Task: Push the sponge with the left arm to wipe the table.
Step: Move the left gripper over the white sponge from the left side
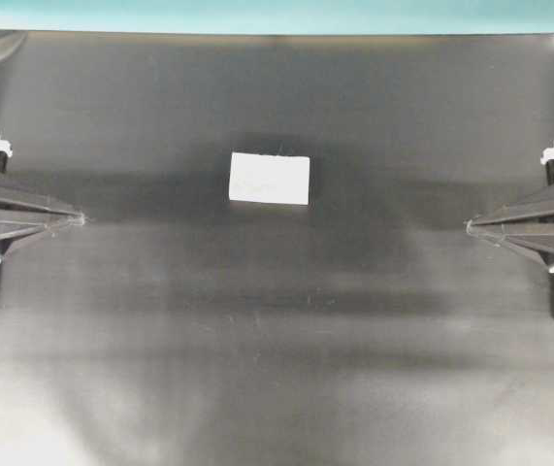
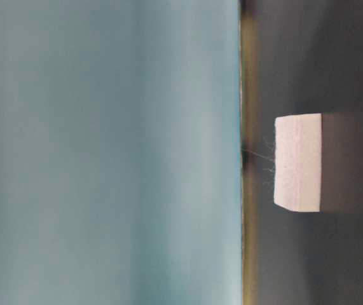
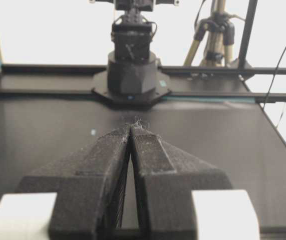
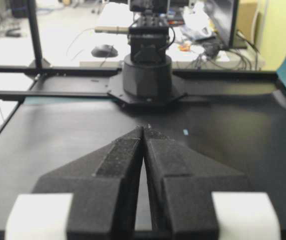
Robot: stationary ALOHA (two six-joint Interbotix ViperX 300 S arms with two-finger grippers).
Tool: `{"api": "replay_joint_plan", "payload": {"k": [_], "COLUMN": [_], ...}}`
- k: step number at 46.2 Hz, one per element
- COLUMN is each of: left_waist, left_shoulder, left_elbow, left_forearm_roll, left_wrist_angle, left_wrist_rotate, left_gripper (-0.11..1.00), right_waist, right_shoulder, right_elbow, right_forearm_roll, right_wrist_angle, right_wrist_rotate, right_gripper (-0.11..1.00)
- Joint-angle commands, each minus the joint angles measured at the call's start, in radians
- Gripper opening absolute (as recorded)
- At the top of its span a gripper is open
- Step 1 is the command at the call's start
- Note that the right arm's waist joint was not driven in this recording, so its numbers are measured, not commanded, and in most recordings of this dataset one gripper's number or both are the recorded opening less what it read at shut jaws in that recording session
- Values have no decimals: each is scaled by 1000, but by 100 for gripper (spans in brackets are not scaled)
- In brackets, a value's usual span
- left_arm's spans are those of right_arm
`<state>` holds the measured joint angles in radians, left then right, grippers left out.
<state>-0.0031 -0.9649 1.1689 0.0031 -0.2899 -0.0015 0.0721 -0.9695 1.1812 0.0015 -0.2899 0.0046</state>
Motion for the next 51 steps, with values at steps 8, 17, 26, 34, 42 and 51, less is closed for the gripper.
{"api": "replay_joint_plan", "payload": {"k": [8,17,26,34,42,51], "left_waist": [49,114,156,215,245,287], "left_shoulder": [232,397,586,787,957,1106], "left_elbow": [-55,-120,-239,-359,-479,-597], "left_forearm_roll": [40,38,40,38,40,40], "left_wrist_angle": [-11,-34,-51,-52,-43,11], "left_wrist_rotate": [-89,-147,-232,-357,-387,-396], "left_gripper": [0,0,0,3,28,66], "right_waist": [0,0,0,0,0,0], "right_shoulder": [12,6,3,2,-8,-23], "right_elbow": [20,37,55,69,80,95], "right_forearm_roll": [2,2,2,6,17,18], "right_wrist_angle": [14,49,81,86,92,92], "right_wrist_rotate": [2,6,8,9,9,9], "right_gripper": [-1,-1,-1,-1,-1,-1]}}
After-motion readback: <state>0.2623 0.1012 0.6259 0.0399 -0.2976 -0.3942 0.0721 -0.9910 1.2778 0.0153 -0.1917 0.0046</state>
